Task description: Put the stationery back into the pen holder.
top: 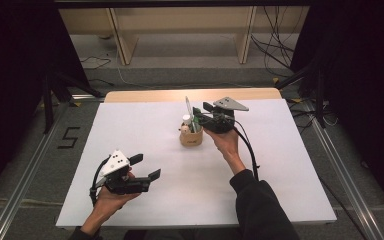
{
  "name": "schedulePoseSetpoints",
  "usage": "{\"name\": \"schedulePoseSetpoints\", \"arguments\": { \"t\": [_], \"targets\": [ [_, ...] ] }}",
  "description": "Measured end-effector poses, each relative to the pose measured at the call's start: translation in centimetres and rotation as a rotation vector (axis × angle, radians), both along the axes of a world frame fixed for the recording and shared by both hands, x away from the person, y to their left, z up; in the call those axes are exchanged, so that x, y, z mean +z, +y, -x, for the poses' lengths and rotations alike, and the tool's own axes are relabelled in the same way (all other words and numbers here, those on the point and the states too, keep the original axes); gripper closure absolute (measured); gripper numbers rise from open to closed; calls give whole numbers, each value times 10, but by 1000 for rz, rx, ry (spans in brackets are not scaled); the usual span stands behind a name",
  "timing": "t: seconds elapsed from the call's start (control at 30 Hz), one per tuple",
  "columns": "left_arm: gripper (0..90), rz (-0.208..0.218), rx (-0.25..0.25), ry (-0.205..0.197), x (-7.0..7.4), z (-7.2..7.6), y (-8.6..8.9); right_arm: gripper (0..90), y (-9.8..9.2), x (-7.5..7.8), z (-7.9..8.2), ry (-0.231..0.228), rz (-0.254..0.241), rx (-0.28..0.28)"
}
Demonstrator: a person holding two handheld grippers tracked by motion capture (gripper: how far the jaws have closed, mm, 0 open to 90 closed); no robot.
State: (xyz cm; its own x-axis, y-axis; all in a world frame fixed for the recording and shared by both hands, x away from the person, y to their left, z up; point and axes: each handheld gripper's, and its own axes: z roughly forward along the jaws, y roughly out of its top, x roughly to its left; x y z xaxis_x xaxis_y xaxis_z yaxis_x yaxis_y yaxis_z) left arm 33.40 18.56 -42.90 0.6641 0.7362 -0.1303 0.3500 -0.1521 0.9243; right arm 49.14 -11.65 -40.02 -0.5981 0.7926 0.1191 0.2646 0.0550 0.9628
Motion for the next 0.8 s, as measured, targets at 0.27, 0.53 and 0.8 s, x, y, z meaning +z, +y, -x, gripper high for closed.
{"name": "schedulePoseSetpoints", "arguments": {
  "t": [0.27, 0.53, 0.8],
  "targets": [
    [155, 19, 9, 14, 0, -2, 2, 412, -9, 6, 2, 39, 10, 12],
    [155, 69, 40, 64, 0, -13, 8, 355, -27, 16, 15, 58, 38, 45],
    [155, 100, 70, 125, 4, -34, 7, 335, -46, 17, 41, 70, 50, 85]
  ]
}}
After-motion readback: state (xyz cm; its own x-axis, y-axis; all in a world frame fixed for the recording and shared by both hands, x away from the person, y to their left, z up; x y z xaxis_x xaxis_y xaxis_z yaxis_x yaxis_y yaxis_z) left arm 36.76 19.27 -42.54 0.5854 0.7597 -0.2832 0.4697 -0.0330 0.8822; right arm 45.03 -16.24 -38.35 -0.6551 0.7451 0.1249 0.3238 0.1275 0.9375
